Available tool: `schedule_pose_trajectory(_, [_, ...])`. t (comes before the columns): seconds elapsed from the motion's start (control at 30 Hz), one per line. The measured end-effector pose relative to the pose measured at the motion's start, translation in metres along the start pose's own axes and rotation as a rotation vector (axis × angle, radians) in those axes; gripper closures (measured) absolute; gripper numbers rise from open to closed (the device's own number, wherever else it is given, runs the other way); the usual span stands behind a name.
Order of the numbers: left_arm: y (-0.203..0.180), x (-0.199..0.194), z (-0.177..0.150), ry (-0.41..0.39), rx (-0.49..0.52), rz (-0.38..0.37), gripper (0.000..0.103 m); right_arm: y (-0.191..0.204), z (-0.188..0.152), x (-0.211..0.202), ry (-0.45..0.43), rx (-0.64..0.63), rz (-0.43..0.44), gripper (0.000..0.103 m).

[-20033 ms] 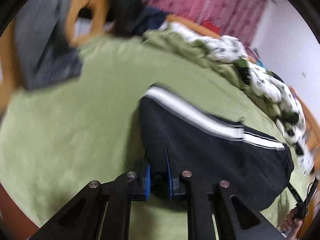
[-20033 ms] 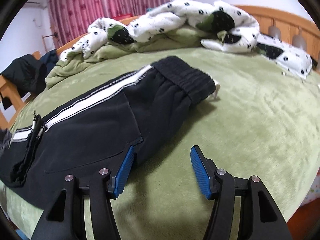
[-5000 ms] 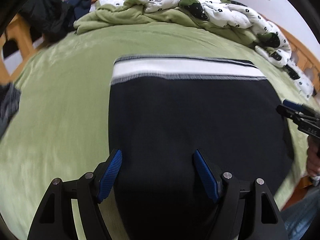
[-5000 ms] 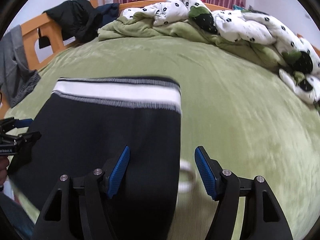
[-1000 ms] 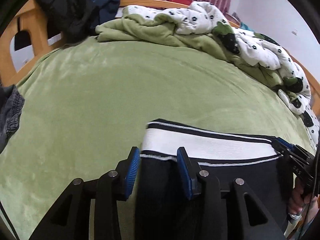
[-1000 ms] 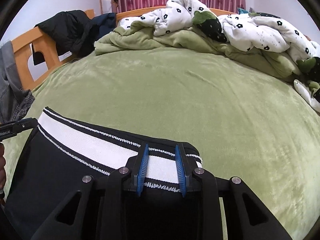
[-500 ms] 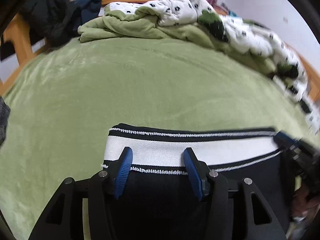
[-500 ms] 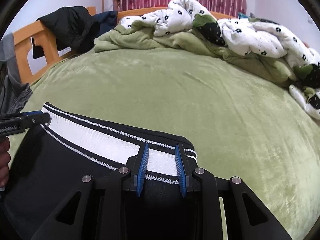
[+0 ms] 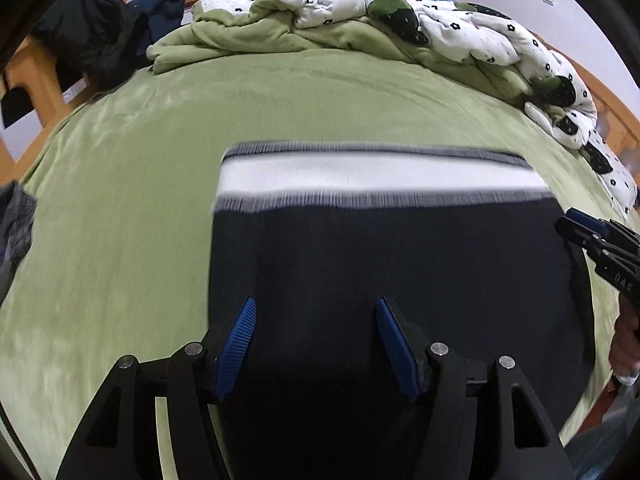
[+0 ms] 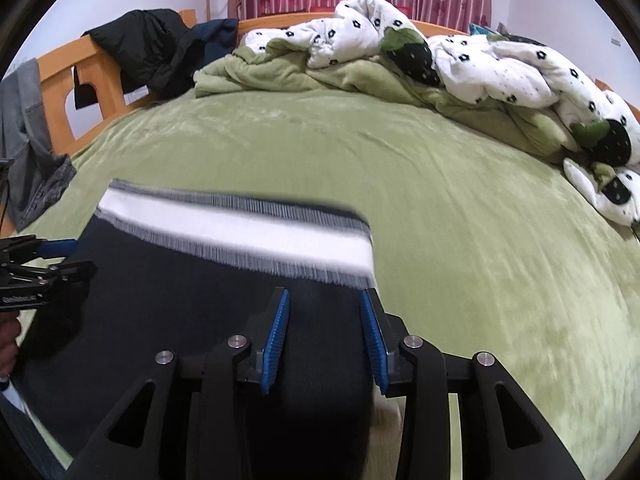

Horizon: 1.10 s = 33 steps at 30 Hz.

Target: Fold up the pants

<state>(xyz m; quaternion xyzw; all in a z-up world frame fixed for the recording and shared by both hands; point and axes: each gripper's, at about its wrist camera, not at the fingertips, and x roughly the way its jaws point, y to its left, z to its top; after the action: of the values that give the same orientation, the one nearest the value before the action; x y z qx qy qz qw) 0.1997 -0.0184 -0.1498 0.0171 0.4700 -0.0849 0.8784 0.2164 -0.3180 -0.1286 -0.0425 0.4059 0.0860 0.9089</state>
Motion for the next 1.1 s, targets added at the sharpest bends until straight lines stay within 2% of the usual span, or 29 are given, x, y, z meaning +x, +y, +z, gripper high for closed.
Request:
schedule_pose_trajectory(0.13, [-0.002, -0.020, -0.031, 0.017, -0.013, -0.008, 0.042, -0.008, -0.031, -0.025, 0.053, 0.032, -0.003, 0.064])
schedule_pose_trajectory(0.27, [-0.007, -0.043, -0.058, 0.070, -0.062, -0.047, 0.040, -0.001, -0.051, -0.050, 0.138, 0.026, 0.097, 0.062])
schedule_pose_trajectory(0.33, [-0.008, -0.048, -0.067, 0.089, -0.059, -0.049, 0.038, 0.012, -0.057, -0.072, 0.107, -0.005, 0.071, 0.062])
schedule_pose_trajectory(0.4, [-0.005, -0.058, -0.082, 0.085, -0.094, -0.045, 0.037, 0.024, -0.065, -0.101, 0.037, -0.011, 0.056, 0.050])
schedule_pose_trajectory(0.57, [0.005, -0.083, -0.119, 0.101, -0.186, -0.082, 0.037, 0.033, -0.082, -0.156, -0.070, 0.101, 0.051, 0.038])
schedule_pose_trajectory(0.67, [-0.002, -0.109, -0.135, 0.044, -0.165, -0.018, 0.037, 0.039, -0.089, -0.174, -0.064, 0.117, 0.010, 0.038])
schedule_pose_trajectory(0.77, [-0.016, -0.142, -0.138, -0.031, -0.133, -0.005, 0.037, 0.045, -0.093, -0.188, -0.066, 0.121, -0.023, 0.038])
schedule_pose_trajectory(0.87, [-0.029, -0.176, -0.136, -0.115, -0.103, 0.020, 0.036, 0.052, -0.097, -0.205, -0.071, 0.115, -0.060, 0.038])
schedule_pose_trajectory(0.93, [-0.042, -0.199, -0.131, -0.154, -0.068, 0.064, 0.035, 0.059, -0.101, -0.219, -0.089, 0.101, -0.097, 0.037])
schedule_pose_trajectory(0.97, [-0.046, -0.209, -0.129, -0.177, -0.068, 0.073, 0.033, 0.062, -0.103, -0.227, -0.101, 0.094, -0.094, 0.026])
schedule_pose_trajectory(1.0, [-0.047, -0.216, -0.128, -0.191, -0.074, 0.074, 0.028, 0.064, -0.104, -0.234, -0.112, 0.093, -0.091, 0.010])
schedule_pose_trajectory(1.03, [-0.045, -0.225, -0.127, -0.209, -0.086, 0.069, 0.025, 0.066, -0.106, -0.241, -0.125, 0.097, -0.094, 0.006])
schedule_pose_trajectory(1.1, [-0.047, -0.240, -0.128, -0.234, -0.096, 0.049, 0.023, 0.069, -0.109, -0.255, -0.155, 0.111, -0.109, 0.004])
